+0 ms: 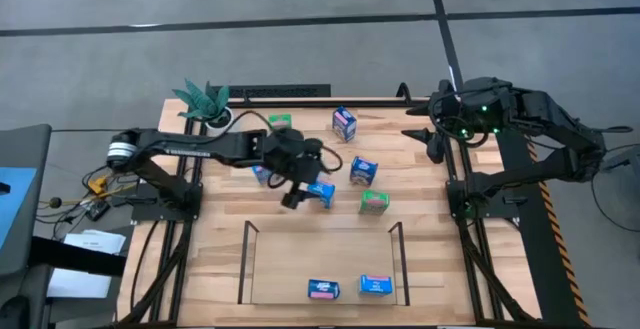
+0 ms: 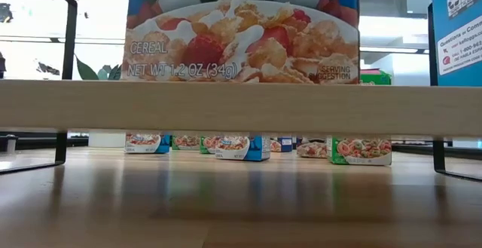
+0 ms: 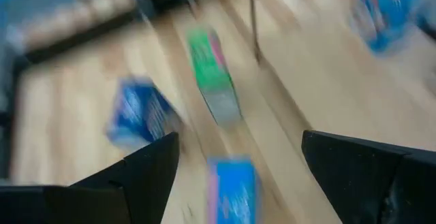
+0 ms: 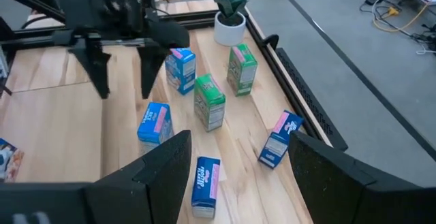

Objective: Stack cereal on shelf
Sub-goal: Put the bottom light blue cereal box on the shelf aligned with the other light blue cereal box

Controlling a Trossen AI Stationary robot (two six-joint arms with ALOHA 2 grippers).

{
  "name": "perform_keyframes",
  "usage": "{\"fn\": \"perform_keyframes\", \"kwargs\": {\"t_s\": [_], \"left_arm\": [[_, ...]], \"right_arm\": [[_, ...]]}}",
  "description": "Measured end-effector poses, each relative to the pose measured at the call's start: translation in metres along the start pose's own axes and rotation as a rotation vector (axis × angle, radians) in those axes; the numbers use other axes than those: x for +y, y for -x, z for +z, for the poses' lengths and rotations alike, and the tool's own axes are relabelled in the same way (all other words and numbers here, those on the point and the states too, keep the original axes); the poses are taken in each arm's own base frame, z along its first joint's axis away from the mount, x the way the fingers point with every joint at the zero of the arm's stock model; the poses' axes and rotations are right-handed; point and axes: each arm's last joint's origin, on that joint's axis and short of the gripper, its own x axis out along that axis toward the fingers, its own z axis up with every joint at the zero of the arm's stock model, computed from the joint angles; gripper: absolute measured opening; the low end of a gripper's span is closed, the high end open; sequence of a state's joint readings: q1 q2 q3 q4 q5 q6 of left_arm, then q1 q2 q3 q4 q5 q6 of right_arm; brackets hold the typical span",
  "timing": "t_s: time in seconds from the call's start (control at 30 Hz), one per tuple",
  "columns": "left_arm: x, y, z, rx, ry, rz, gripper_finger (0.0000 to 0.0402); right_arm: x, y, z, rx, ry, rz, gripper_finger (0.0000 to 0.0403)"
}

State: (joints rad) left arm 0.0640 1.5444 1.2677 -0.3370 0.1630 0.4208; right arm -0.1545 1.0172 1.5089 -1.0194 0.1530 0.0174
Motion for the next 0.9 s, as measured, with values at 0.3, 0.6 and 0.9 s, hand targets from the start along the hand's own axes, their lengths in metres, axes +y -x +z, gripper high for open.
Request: {"fn": "perform_keyframes", "kwargs": {"t_s": [0.3,0.6,0.9], "left_arm": [[0.006,-0.032,-0.017,0.122,-0.016,-0.081,0.0300],[0.007,-0.047,-0.031,0.217,0.015,-0.052,0.0300],[0.013,-0.045,-0.034,0.213,0.028,-0.056,0.0300]], "right_arm": [[-0.001,0.001,-0.001,0.003,0.000,-0.003,0.0270],[-0.003,-0.001,0.000,0.010,0.005,0.000,0.0270],[-0.004,-0.001,0.000,0.009,0.010,-0.004,0.0270]]}}
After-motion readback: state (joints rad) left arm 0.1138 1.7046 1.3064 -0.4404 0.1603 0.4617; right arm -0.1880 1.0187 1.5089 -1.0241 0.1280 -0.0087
